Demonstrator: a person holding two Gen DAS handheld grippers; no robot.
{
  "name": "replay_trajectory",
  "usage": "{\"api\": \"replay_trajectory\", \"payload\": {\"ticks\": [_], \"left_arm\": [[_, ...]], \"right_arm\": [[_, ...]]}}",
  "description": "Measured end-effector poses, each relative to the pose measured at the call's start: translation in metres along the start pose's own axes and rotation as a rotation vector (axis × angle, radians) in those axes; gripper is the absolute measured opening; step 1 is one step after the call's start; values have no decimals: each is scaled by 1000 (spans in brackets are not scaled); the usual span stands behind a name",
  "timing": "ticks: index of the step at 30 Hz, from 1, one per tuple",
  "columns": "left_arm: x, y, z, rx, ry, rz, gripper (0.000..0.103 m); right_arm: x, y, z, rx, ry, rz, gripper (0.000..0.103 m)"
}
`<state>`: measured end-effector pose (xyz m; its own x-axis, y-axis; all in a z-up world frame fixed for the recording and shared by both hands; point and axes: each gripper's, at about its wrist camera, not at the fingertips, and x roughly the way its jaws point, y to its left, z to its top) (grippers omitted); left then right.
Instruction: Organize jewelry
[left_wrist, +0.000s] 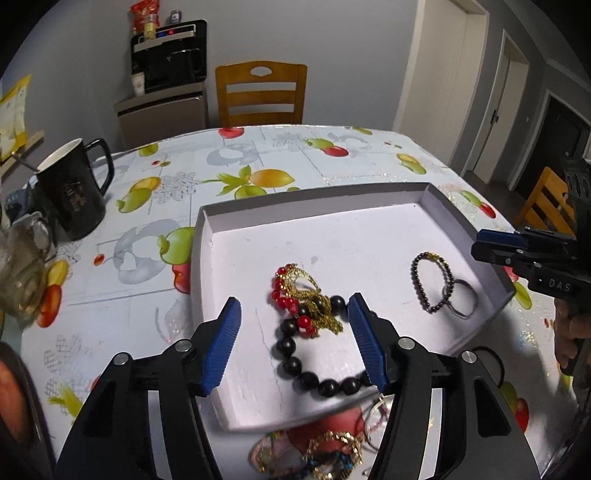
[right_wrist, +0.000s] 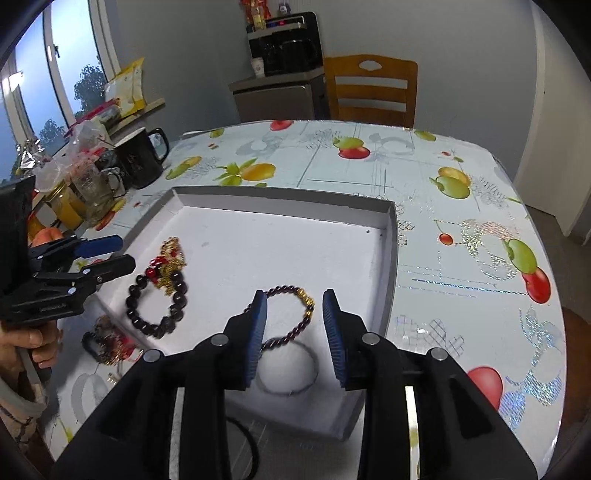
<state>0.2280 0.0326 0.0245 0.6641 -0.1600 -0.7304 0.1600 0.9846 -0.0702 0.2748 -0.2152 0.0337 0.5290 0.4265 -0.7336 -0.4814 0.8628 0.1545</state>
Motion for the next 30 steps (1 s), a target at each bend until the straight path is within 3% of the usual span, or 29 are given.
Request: {"api": "replay_trajectory", "payload": {"ticks": [7,16,30], "left_arm": [[-26,-10,-23,17,-38,-22,62],[-55,-17,-56,25,-70,-48,62],[-61,-9,-104,66,-8,-1,62]], "right_arm": [[-35,12,-24,-10,-46,33,32],[-57,31,-68,-39,-35,54,32],[-24,57,-94,-77,61,79,32]]}}
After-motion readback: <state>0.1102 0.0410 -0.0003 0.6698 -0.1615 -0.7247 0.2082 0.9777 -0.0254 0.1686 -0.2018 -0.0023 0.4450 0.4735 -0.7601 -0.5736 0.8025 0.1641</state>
